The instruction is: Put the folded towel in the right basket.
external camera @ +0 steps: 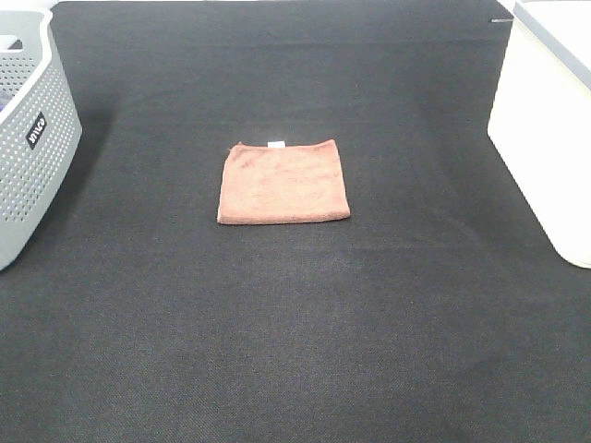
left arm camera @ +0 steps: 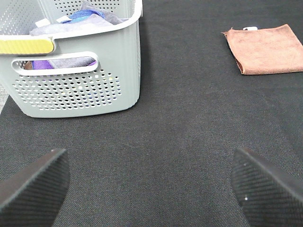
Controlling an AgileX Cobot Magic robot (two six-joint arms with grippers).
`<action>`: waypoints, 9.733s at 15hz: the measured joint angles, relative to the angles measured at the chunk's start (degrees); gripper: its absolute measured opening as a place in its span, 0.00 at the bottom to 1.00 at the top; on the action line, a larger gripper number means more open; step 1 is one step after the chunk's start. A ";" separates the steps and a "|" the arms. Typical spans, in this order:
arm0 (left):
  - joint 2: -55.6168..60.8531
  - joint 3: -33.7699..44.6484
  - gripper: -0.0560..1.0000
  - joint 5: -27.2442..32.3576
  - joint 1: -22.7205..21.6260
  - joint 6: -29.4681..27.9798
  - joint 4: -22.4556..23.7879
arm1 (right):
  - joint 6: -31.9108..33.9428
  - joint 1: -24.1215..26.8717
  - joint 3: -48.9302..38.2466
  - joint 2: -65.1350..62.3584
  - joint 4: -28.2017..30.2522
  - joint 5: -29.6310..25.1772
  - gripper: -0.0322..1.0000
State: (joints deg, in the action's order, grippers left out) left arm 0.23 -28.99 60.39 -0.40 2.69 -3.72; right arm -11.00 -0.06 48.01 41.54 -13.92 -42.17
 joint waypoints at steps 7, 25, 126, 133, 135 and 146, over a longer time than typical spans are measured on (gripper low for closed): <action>0.00 0.00 0.88 0.00 0.00 0.00 0.00 | -8.59 -0.17 27.39 35.18 -10.77 -12.55 0.77; 0.00 0.00 0.88 0.00 0.00 0.00 0.00 | -0.74 -14.61 66.18 92.76 -20.74 -20.05 0.77; 0.00 0.00 0.88 0.00 0.00 0.00 0.00 | 10.14 -4.81 7.73 3.44 6.65 -27.79 0.86; 0.00 0.00 0.88 0.00 0.00 0.00 0.00 | 10.08 -4.81 -14.04 -25.21 11.29 -27.04 0.86; 0.00 0.00 0.88 0.00 0.00 0.00 0.00 | 9.40 -4.81 -16.67 -31.46 11.29 -24.75 0.86; 0.00 0.00 0.88 0.00 0.00 0.00 0.00 | 7.51 -4.81 -18.96 -37.41 11.63 -19.31 0.86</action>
State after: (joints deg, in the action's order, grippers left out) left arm 0.23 -28.99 60.39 -0.40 2.69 -3.72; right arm -3.50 -4.87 29.05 4.13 -2.29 -61.48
